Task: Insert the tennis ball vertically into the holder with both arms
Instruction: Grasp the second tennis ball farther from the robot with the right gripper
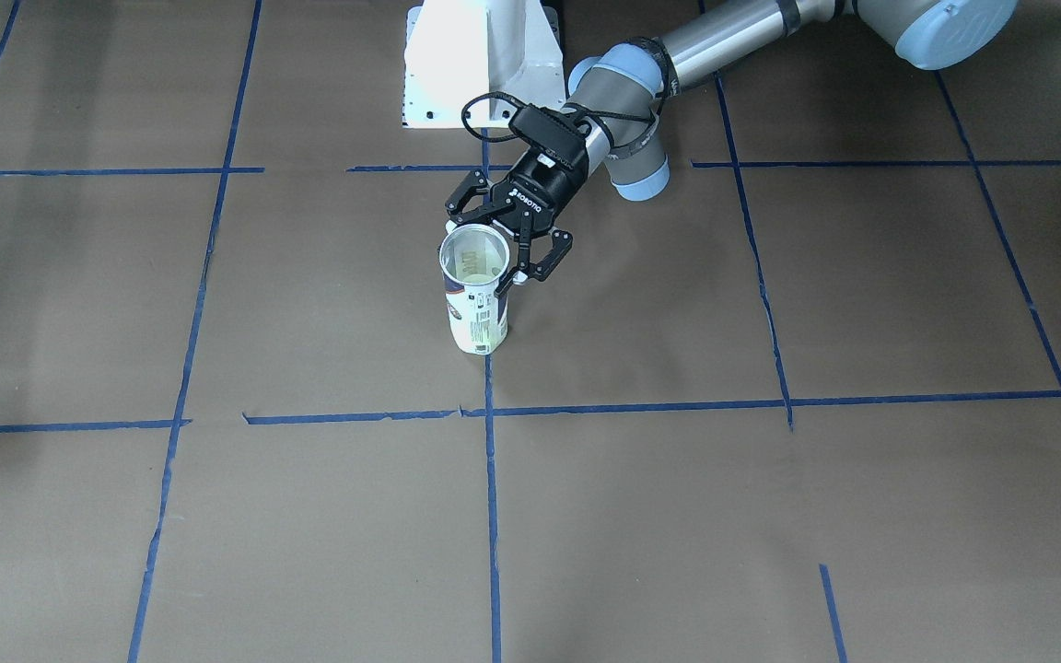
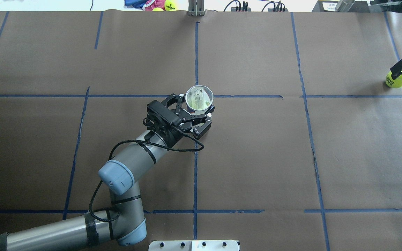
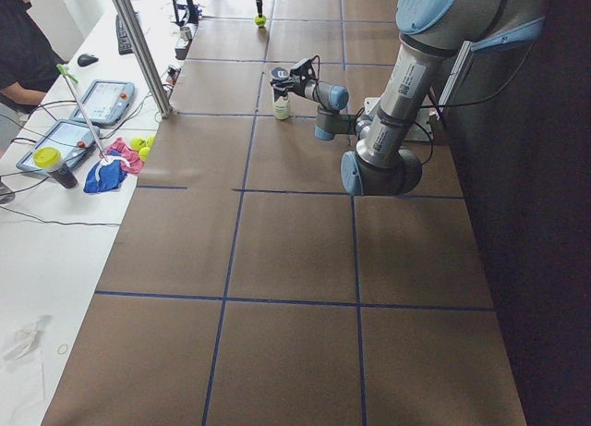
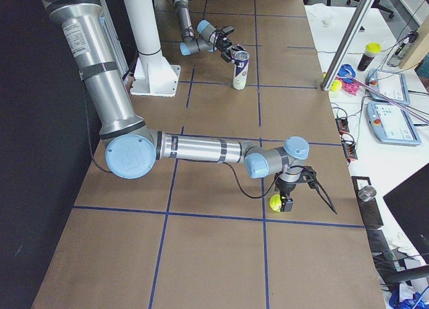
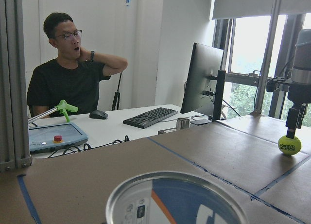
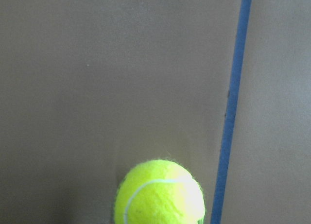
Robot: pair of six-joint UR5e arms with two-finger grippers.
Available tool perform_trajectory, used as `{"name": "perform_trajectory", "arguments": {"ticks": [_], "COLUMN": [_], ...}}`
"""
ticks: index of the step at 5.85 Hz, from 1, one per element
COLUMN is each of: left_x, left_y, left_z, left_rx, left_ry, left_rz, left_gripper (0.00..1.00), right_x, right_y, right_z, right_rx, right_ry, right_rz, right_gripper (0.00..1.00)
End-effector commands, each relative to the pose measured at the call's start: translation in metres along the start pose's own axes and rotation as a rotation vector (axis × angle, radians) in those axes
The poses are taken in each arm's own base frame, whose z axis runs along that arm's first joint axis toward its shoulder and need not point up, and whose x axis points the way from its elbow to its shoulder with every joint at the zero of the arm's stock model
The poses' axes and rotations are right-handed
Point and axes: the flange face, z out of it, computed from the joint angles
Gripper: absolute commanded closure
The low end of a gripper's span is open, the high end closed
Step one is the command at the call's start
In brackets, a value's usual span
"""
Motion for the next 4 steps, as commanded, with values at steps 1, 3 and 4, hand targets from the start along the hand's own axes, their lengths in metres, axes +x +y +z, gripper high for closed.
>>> {"name": "perform_trajectory", "arguments": {"ticks": [1, 3, 4], "left_x": [0.000, -0.001, -0.001], "left_y": [0.001, 0.001, 0.001], "left_z": [0.000, 0.000, 0.000], "left_rx": [-0.001, -0.001, -0.002], "left_ry": [0.000, 0.000, -0.001], "left_rz": [0.001, 0.001, 0.001], "left_gripper": [0.17, 0.17, 0.17], "right_x": [-0.004, -0.024, -0.031], "right_y": [0.003, 0.000, -0.002], "right_z": [0.009, 0.023, 0.027], "right_rx": [-0.007, -0.017, -0.023], "right_ry": [0.013, 0.056, 0.060], "right_rz": [-0.013, -0.051, -0.061], "right_gripper": [0.01, 0.01, 0.01]}}
